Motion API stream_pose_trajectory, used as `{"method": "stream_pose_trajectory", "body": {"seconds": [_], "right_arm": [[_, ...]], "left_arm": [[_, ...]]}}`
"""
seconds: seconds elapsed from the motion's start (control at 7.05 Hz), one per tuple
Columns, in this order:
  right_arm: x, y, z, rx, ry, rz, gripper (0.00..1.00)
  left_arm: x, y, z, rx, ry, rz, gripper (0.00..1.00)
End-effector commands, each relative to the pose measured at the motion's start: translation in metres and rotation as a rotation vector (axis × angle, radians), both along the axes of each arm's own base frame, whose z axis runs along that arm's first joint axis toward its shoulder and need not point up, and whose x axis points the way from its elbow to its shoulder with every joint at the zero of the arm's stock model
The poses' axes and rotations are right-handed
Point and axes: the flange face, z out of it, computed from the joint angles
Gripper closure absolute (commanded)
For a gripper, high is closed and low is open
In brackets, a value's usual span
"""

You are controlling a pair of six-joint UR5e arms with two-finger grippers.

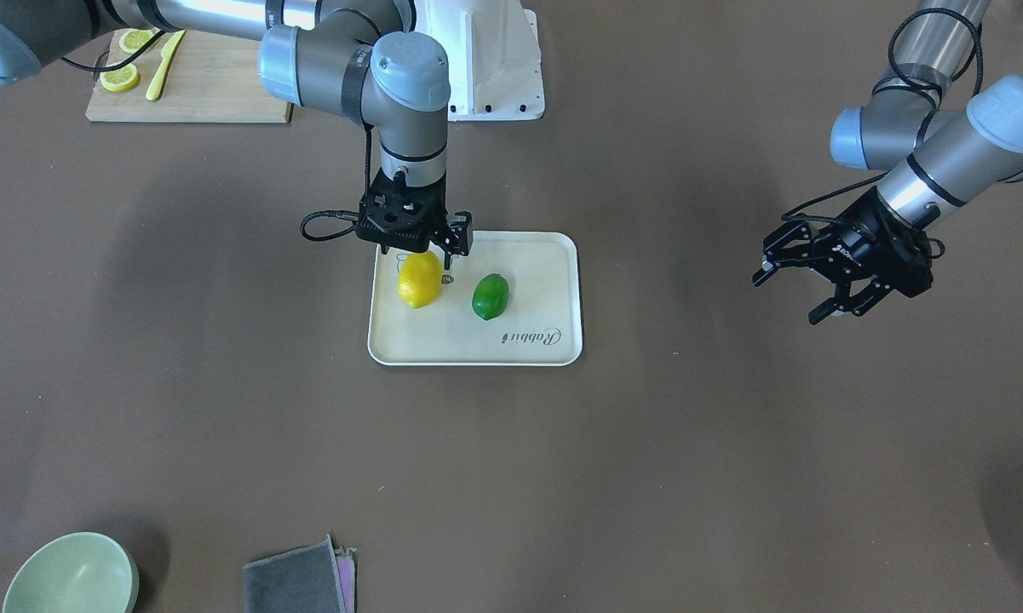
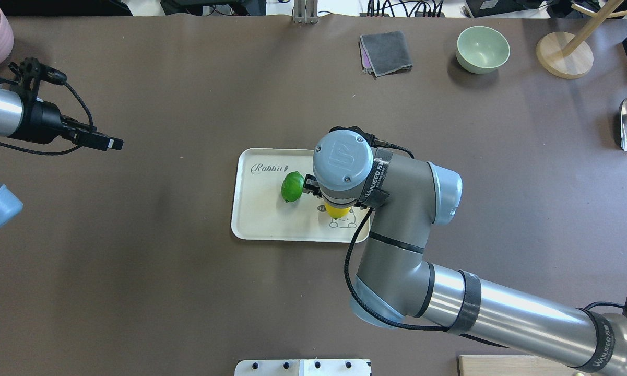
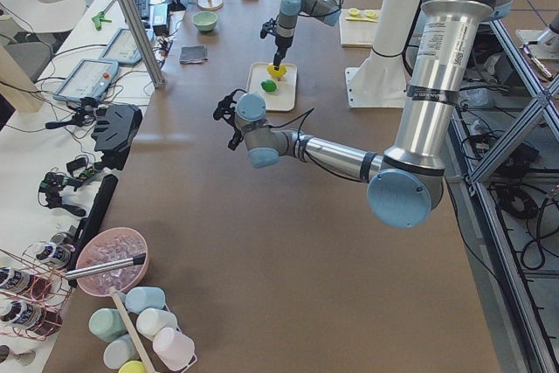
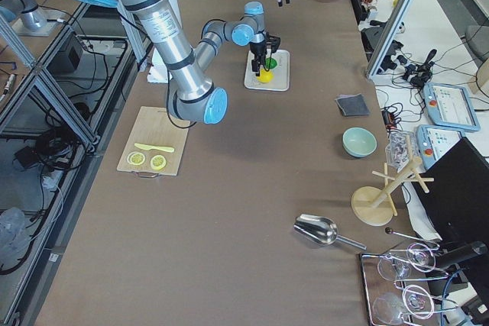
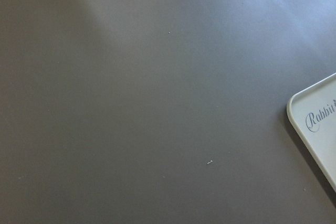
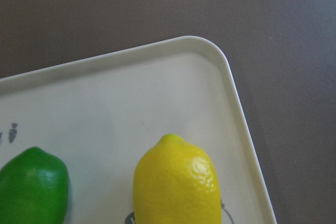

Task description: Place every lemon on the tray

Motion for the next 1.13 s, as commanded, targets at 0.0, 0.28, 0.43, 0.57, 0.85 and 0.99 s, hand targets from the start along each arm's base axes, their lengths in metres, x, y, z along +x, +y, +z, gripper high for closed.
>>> {"method": "stream_pose_trajectory", "body": {"seconds": [0.0, 0.28, 0.43, 0.57, 0.85, 0.99], "right_arm": [[0.024, -0.011, -0.005, 0.014, -0.016, 0.006, 0.00], [0.102, -0.014, -0.012, 0.071, -0.019, -0.089, 0.00], [0.167, -0.010, 0.003, 0.166, 0.000, -0.155, 0.00], [0.230, -0.015, 0.028, 0.233, 0.026, -0.246, 0.00], [0.360, -0.024, 0.093, 0.260, 0.078, -0.373, 0.00], [0.421, -0.022, 0.129, 0.267, 0.098, -0.450, 0.00]], "left_arm": [[-0.001, -0.001, 0.001, -0.005, -0.004, -0.001, 0.02], [-0.057, -0.025, 0.003, -0.045, -0.009, -0.033, 0.01], [-0.094, -0.032, 0.017, -0.013, -0.043, -0.011, 0.01], [-0.145, -0.042, 0.036, -0.002, -0.111, -0.012, 0.01], [-0.237, -0.034, 0.053, -0.044, -0.242, -0.033, 0.01], [-0.281, -0.032, 0.058, -0.063, -0.320, -0.001, 0.01]]}}
